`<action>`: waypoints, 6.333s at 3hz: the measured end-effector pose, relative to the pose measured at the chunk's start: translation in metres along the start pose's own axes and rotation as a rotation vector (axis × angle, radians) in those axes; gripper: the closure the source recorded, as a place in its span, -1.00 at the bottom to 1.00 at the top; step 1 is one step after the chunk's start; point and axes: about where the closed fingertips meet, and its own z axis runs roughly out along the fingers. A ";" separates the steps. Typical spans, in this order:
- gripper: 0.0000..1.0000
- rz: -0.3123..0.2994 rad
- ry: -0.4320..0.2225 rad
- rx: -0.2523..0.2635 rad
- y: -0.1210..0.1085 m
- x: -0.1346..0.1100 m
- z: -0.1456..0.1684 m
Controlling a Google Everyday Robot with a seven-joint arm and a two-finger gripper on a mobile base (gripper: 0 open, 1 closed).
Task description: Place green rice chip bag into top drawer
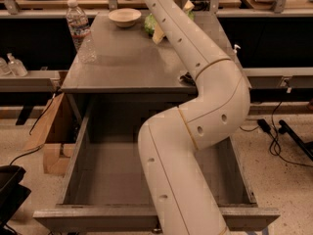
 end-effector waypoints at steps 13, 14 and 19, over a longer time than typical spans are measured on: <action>1.00 -0.102 -0.077 -0.067 0.055 -0.084 -0.062; 1.00 -0.129 -0.026 -0.032 0.059 -0.103 -0.111; 1.00 0.046 0.227 -0.320 0.058 -0.028 -0.277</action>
Offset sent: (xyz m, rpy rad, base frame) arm 0.0018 -0.0019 -0.0081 0.0987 -0.0030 -0.0222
